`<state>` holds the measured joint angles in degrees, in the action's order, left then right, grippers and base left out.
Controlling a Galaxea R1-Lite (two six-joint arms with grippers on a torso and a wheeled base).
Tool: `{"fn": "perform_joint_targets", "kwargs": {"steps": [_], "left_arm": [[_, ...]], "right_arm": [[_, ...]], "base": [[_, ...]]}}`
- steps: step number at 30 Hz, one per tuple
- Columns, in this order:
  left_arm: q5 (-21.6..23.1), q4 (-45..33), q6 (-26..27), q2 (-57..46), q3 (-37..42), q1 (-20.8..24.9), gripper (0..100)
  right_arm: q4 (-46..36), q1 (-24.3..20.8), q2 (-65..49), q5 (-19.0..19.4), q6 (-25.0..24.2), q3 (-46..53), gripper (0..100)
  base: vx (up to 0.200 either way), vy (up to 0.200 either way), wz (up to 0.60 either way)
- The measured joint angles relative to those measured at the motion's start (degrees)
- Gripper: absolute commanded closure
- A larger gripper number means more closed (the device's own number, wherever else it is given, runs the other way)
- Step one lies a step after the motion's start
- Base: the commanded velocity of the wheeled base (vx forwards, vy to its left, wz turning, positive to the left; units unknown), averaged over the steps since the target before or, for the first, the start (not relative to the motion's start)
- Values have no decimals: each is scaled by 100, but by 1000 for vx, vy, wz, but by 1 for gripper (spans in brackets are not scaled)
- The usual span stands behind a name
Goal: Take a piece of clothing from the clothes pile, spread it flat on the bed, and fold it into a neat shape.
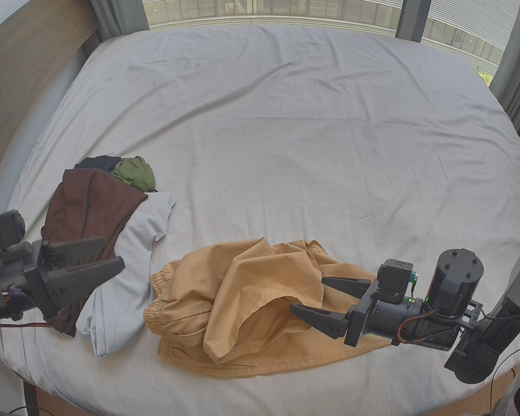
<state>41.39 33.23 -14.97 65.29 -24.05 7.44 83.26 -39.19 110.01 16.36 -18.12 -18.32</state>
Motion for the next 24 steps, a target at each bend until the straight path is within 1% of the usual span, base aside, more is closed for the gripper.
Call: {"fn": "perform_joint_targets", "kwargs": {"steps": [4, 17, 20, 24], "left_arm": [[276, 168, 15, 319, 228, -160, 0], [325, 627, 61, 959, 744, -221, 0], [330, 735, 250, 1175, 831, -249, 0], [363, 944, 709, 1569, 989, -315, 0]], "right_arm": [[11, 2, 71, -2, 0, 0, 0], [17, 2, 149, -9, -6, 5, 0], [20, 2, 165, -11, -6, 5, 0], [22, 2, 190, -11, -2, 5, 0]], "base": [[0, 0, 0], [0, 0, 0], [0, 0, 0], [0, 0, 0]]}}
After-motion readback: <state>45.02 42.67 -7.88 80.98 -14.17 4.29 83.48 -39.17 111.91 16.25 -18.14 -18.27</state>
